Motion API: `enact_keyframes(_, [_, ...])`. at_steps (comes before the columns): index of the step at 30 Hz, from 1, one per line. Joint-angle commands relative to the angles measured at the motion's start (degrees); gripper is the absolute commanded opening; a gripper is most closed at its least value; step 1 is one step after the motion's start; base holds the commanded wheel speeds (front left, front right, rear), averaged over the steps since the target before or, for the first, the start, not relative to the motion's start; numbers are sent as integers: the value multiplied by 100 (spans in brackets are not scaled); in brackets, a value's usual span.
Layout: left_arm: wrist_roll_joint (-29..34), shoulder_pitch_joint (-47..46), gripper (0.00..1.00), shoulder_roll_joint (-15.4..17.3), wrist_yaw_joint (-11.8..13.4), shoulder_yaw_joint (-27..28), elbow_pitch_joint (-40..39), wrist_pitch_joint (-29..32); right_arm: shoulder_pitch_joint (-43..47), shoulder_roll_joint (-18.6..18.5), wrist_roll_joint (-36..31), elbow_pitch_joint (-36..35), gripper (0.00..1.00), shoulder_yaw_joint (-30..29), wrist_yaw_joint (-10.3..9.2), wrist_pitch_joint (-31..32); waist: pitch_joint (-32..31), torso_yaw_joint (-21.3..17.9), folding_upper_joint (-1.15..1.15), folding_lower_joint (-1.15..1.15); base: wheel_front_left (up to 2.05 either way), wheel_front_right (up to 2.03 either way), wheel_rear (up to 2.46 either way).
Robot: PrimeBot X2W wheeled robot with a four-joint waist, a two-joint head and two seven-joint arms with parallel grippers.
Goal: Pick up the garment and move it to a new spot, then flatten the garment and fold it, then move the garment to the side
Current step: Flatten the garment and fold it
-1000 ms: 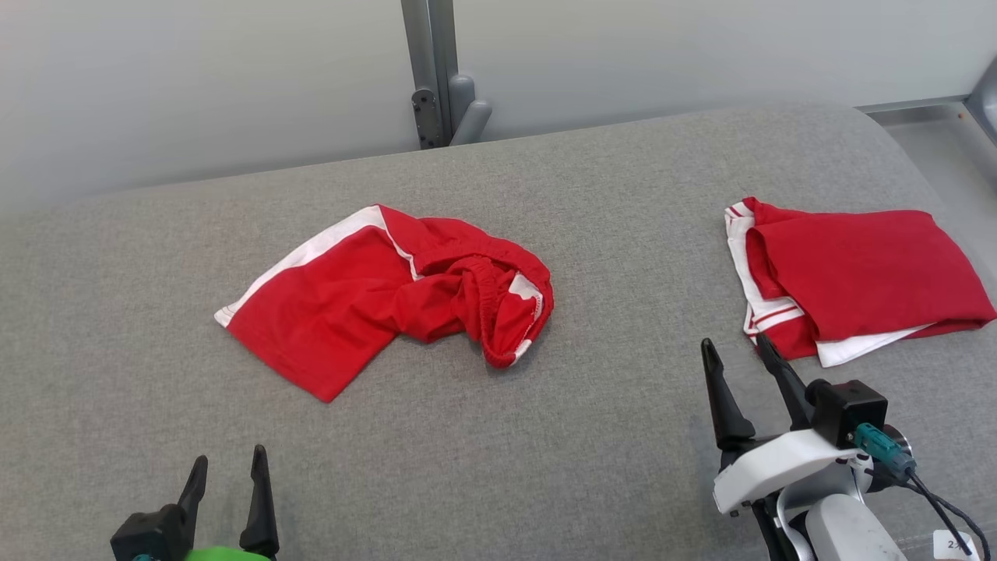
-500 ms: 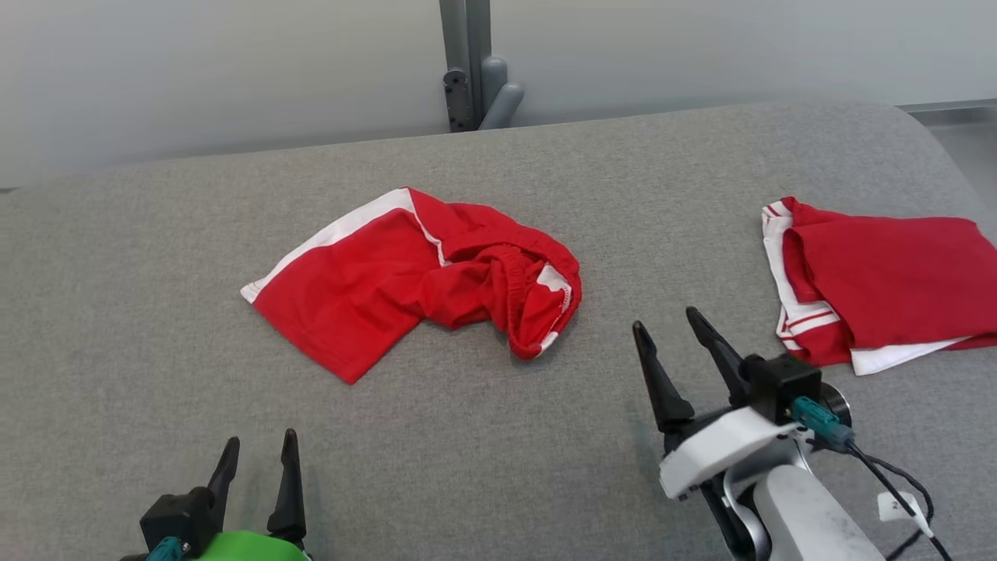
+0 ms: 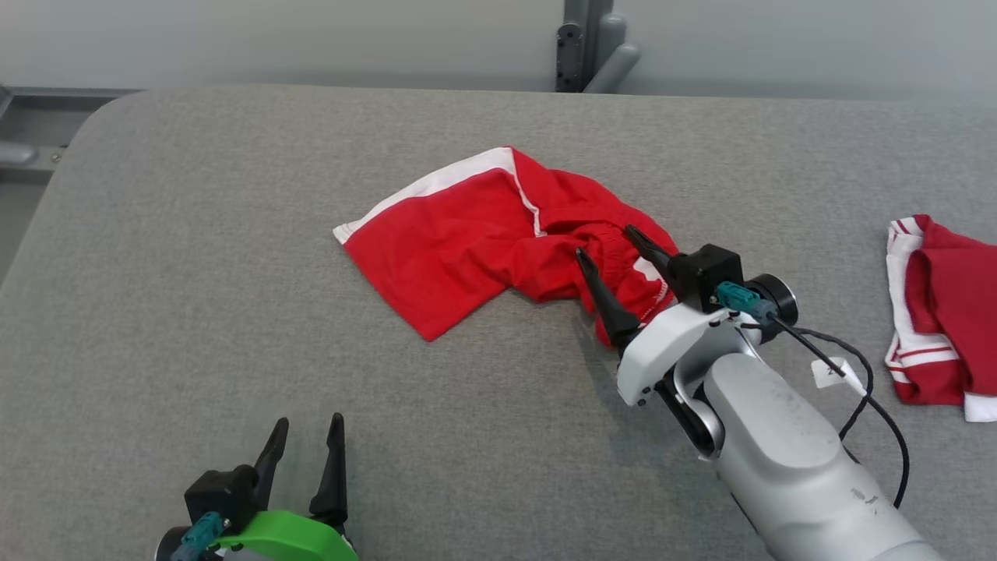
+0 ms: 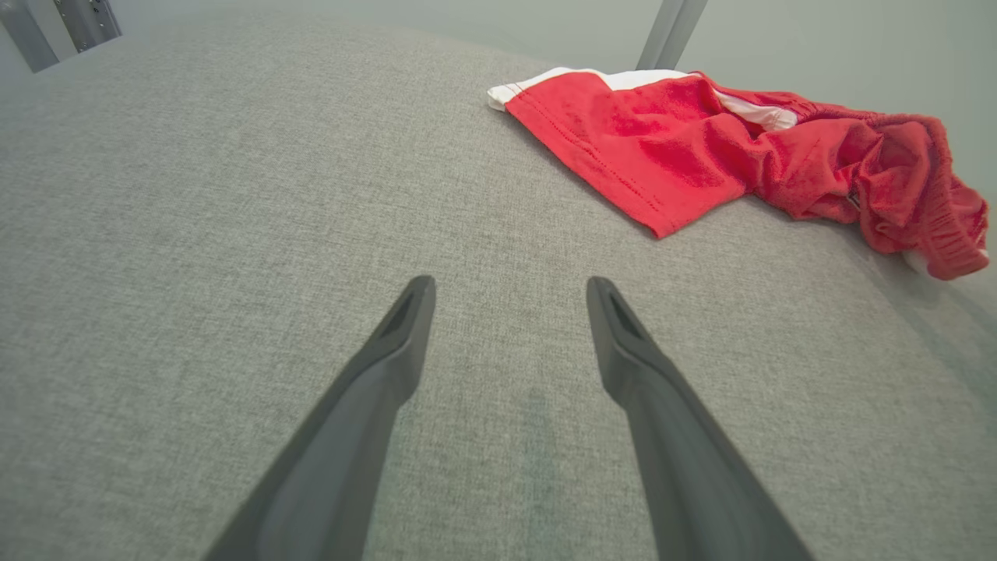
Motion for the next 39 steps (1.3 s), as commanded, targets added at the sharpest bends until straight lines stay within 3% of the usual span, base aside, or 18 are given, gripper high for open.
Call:
enact_keyframes(1, [-87,-112,100,3,-22,-119,33,-1,-255,-25,172,401,100,-1,-5,16,277,553,0,0,0,0,0])
enact_keyframes(5, [-216,-163,100,4,-26,-312,63,-1,-657,-23,603,1146,100,-36,-5,22,411,844,0,0,0,0,0])
enact_keyframes(13, [-314,-210,100,2,-26,-364,28,-1,-1078,-25,674,1930,100,28,-5,-5,559,1044,0,0,0,0,0])
enact_keyframes(30, [-414,-279,100,4,-27,-550,14,-1,-37,-134,-328,963,100,-735,-4,-4,572,597,0,0,0,0,0])
enact_keyframes(39, [-453,-296,100,4,-27,-579,70,-1,195,-86,-565,762,100,-644,-4,-4,573,605,0,0,0,0,0])
